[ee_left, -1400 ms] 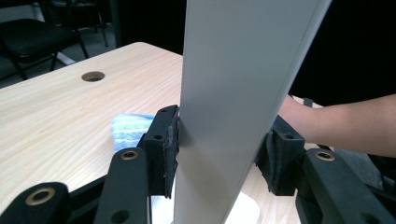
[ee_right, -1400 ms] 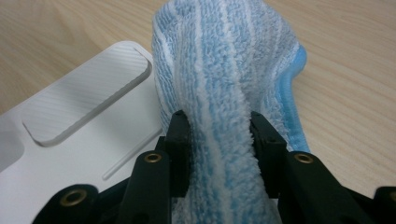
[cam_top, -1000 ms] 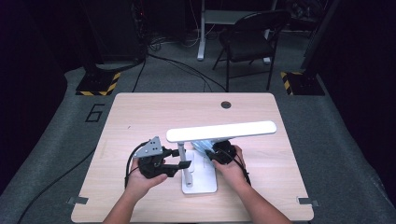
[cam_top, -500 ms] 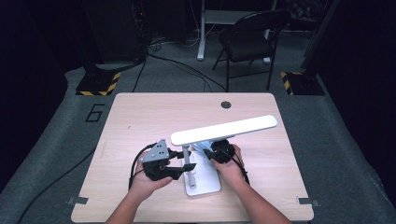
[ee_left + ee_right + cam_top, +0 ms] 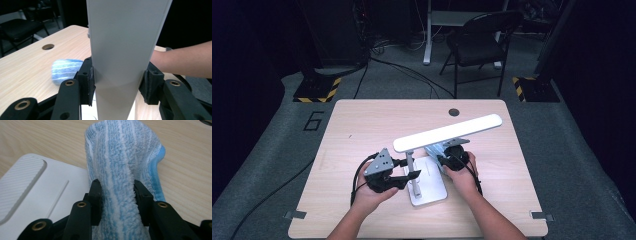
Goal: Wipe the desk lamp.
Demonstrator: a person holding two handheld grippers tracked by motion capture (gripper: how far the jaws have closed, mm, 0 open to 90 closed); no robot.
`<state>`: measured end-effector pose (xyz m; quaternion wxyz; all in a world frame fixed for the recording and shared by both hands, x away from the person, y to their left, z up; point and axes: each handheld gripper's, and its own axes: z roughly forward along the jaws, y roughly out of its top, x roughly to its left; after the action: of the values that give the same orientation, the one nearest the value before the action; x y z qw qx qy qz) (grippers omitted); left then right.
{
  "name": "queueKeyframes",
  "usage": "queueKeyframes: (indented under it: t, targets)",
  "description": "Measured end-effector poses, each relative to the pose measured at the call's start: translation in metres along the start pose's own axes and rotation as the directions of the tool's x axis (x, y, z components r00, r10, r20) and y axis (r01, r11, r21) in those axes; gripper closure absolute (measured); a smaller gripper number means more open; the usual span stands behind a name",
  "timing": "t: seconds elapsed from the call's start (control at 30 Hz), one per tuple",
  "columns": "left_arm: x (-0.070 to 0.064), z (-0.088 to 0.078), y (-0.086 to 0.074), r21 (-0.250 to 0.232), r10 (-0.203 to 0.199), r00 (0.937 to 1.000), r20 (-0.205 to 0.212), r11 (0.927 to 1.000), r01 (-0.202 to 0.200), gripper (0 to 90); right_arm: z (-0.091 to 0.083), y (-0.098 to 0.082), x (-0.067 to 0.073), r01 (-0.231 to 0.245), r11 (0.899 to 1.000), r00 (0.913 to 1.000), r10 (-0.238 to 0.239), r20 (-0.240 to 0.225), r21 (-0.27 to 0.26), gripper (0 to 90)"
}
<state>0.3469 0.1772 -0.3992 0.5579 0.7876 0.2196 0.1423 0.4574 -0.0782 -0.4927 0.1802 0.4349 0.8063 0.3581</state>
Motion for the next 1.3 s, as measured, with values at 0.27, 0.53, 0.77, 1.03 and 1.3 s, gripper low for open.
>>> queueKeyframes:
  t: [0.27,0.53,0.77,1.03,1.3]
  targets:
    - [0.005,-0.001,-0.001,-0.007,-0.009,0.9985,-0.054,0.9999,0.009,52.9,0.007,-0.001,0.0,-0.027,0.999,0.9991,0.026,0.033,0.032,65.2]
    - [0.006,-0.003,-0.002,-0.002,-0.006,0.9994,-0.035,1.0,0.006,52.7,0.014,0.003,0.009,-0.045,0.998,0.999,0.045,-0.005,0.041,65.6]
    - [0.007,-0.002,-0.003,-0.011,-0.022,0.9993,-0.031,0.9997,0.022,52.6,0.017,0.003,0.012,-0.042,0.998,0.9986,0.044,-0.03,0.045,67.3]
    - [0.007,-0.001,-0.003,-0.009,-0.019,0.9993,-0.033,0.9998,0.019,52.6,0.011,-0.006,0.011,-0.047,0.998,0.9971,0.049,-0.059,0.038,67.6]
    - [0.007,-0.001,-0.003,-0.008,-0.018,0.9993,-0.033,0.9998,0.018,52.6,-0.003,-0.019,0.014,-0.039,0.999,0.996,0.042,-0.079,0.038,67.5]
